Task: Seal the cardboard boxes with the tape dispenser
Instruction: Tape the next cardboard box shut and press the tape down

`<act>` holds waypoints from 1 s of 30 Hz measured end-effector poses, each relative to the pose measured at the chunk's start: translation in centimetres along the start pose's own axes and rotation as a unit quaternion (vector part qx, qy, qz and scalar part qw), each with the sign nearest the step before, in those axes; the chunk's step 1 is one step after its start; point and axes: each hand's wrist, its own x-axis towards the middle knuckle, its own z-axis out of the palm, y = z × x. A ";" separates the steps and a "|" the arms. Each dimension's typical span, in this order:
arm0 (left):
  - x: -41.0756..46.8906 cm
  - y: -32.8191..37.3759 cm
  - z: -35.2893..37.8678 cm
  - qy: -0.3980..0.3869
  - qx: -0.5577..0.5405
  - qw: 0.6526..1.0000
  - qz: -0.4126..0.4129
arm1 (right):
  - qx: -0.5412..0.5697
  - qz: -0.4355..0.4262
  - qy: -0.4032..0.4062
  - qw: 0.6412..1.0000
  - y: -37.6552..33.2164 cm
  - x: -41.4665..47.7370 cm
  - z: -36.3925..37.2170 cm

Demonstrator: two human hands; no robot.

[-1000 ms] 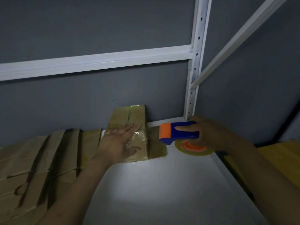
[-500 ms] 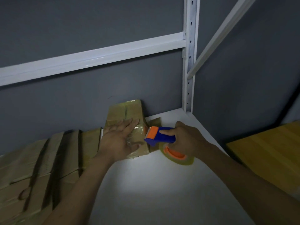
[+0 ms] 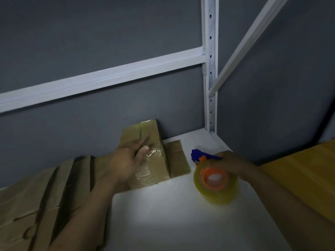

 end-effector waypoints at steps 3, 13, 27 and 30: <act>1.0 -1.3 0.4 -0.020 0.074 0.997 -0.004 | -0.156 -0.056 0.097 0.981 -1.8 1.2 1.9; 1.3 -1.2 0.8 -0.104 0.038 0.989 -0.102 | 0.339 0.011 -0.068 0.938 -10.9 2.0 13.1; -1.4 -6.2 -0.7 0.041 -0.396 0.916 -0.057 | -0.181 -0.450 -0.031 0.874 -8.3 5.6 6.5; -1.9 -8.6 -2.5 -0.087 -0.329 0.940 -0.014 | -0.238 -0.456 -0.045 0.856 -9.3 5.9 5.7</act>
